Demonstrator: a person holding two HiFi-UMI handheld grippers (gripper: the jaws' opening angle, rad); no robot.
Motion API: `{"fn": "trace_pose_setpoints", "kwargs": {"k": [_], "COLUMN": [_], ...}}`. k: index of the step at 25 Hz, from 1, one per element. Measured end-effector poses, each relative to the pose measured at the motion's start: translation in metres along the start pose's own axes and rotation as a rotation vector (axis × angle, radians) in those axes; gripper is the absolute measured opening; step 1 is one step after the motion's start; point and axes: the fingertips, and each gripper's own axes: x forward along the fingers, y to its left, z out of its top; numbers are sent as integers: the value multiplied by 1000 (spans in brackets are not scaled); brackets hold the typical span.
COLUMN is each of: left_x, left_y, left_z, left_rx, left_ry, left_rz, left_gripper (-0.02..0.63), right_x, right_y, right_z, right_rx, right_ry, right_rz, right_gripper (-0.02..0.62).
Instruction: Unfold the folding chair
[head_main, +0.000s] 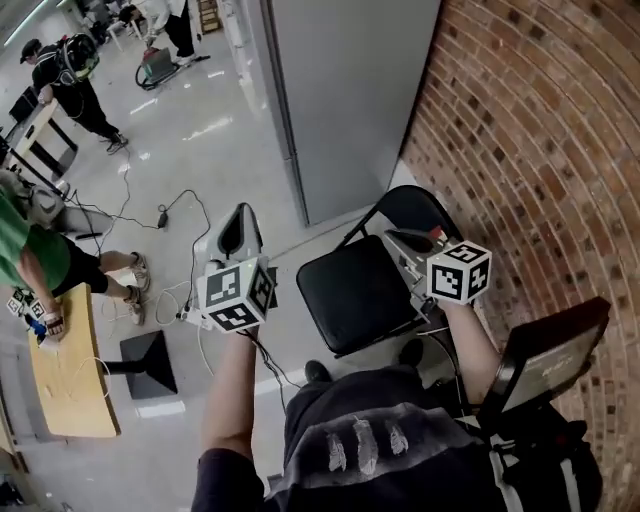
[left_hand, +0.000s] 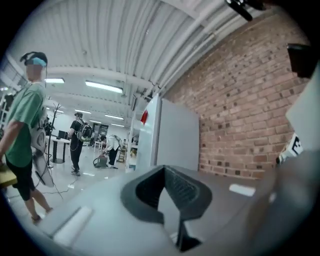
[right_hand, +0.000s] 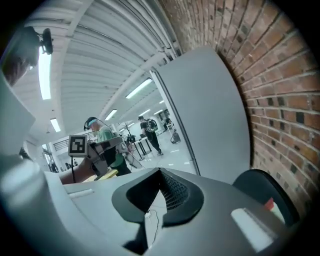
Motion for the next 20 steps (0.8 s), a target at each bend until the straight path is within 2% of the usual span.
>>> {"fn": "trace_pose_setpoints", "kwargs": {"k": [3,5,7,10,15,20], "left_x": [-6,-7,-12,-25,-43,-52], "left_y": [8,10,12,9,13,-36], "left_z": [22,23,20,14,12,-9], "left_rx": [-114,-153,-168,-169,-141,-114], "left_ry": [-36,-21,-4,25,57,141], "left_rz": [-69,-107,-112,-118,-69,-96], "left_gripper": [2,2,2,2,2,2], "right_x": [9,14,21,20,25,-16], "right_y": [53,76,90,98,98,79], "right_z": [14,14,13,9,17,-1], "right_rx": [-56,-87,-114,-111,-54,3], "right_ry": [-25,-24,-10,4,-39,-39], "right_rz": [13,17,39,63,162,178], "right_gripper": [0,0,0,0,2,0]}}
